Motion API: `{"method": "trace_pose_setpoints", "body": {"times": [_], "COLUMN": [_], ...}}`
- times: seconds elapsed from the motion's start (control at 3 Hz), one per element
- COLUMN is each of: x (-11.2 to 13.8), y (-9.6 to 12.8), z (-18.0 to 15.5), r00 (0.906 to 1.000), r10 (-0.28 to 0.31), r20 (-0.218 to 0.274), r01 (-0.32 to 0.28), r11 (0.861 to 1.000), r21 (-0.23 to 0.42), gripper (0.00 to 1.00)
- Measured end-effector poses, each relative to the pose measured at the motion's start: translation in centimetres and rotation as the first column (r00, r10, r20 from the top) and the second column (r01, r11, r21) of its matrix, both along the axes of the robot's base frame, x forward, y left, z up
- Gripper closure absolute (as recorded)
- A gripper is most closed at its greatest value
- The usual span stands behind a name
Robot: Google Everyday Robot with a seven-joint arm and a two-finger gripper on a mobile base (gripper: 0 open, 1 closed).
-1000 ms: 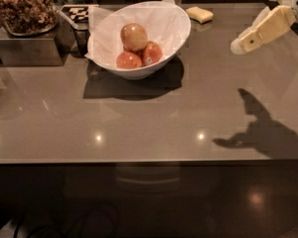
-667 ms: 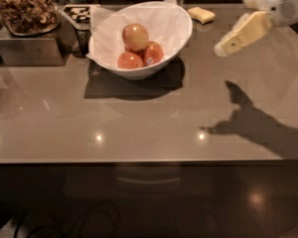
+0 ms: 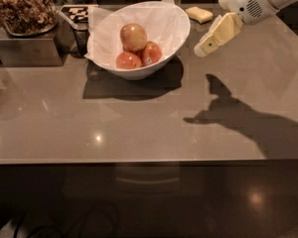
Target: Pick apple from white bowl
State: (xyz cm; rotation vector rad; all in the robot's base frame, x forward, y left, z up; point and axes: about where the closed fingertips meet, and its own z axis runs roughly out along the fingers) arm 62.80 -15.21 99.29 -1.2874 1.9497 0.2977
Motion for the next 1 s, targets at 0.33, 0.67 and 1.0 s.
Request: {"method": "trace_pose_setpoints", "body": {"times": [0.33,0.67,1.0], "x": [0.2,1.9,3.5], "y": [0.2,3.4,7.6], "z": [-0.2,-0.8,-1.2], "r00": [1.0000,0.9971,0.9841], "r10": [-0.003,0.076,0.174], "r20": [0.005,-0.010,-0.032], "r01": [0.003,-0.075,-0.172], "r11": [1.000,0.995,0.983], "r21": [0.031,0.064,0.063], "gripper": [0.00,0.00,0.00]}}
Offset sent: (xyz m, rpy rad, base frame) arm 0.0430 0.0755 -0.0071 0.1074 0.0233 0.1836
